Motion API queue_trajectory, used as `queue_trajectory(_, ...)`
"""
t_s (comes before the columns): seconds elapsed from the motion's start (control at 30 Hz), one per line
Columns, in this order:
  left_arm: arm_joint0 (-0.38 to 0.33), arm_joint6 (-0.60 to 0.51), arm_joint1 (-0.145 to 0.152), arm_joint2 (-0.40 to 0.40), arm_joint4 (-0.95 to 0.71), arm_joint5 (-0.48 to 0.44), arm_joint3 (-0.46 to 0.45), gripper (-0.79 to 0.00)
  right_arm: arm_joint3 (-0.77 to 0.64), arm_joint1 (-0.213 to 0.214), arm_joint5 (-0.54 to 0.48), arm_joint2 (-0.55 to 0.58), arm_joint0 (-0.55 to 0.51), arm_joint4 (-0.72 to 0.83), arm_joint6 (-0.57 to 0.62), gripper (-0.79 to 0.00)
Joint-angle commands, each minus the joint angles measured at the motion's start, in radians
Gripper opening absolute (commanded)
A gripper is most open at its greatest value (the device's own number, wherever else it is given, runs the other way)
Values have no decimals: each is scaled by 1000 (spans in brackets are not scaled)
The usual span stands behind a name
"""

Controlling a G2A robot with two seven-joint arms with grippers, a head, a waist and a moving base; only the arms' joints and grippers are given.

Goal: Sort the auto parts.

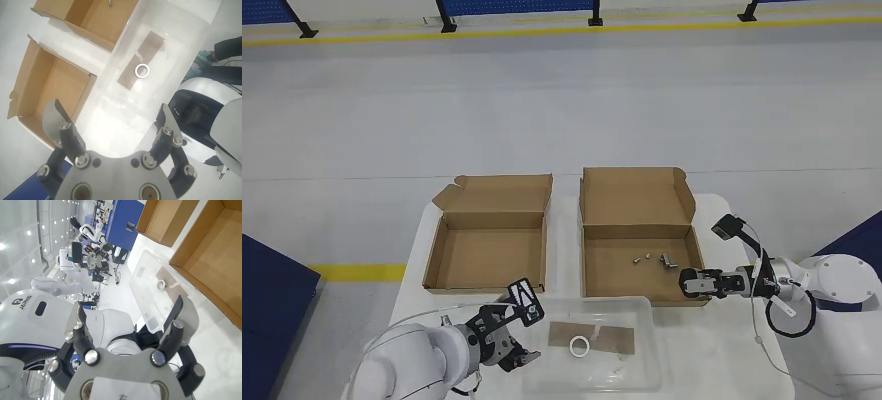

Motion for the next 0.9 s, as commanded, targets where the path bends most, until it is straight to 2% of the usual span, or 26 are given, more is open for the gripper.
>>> queue_trajectory(0.0, 0, 0, 0, 0, 0, -1, 0, 0, 0, 0, 0, 0, 0, 0, 0, 0)
queue_trajectory(0.1, -4, 10, 1, 7, 5, -10, -1, 0, 0, 0, 0, 0, 0, 0, 0, 0)
queue_trajectory(0.17, -31, 11, 2, 43, 16, -11, -1, 0, 0, 0, 0, 0, 0, 0, 0, 0)
queue_trajectory(0.23, -77, -17, 6, 112, 13, 17, -1, 0, 0, 0, 0, 0, 0, 0, 0, 0)
queue_trajectory(0.33, -189, -85, 11, 250, -33, 85, 27, 0, 0, 0, 0, 0, 0, 0, 0, 0)
queue_trajectory(0.47, -386, -183, 7, 431, -116, 183, 108, 0, 0, 0, 0, 0, 0, 0, 0, 0)
queue_trajectory(0.6, -524, -237, -9, 553, -218, 237, 221, 0, 0, 0, 0, 0, 0, 0, 0, 0)
queue_trajectory(0.7, -577, -249, -18, 597, -265, 249, 281, 0, 0, 0, 0, 0, 0, 0, 0, 0)
queue_trajectory(0.77, -601, -252, -19, 613, -236, 260, 292, 0, 0, 0, 0, 0, 0, 0, 0, 0)
queue_trajectory(0.87, -601, -252, -19, 613, -236, 260, 292, 0, 0, 0, 0, 0, 0, 0, 0, 0)
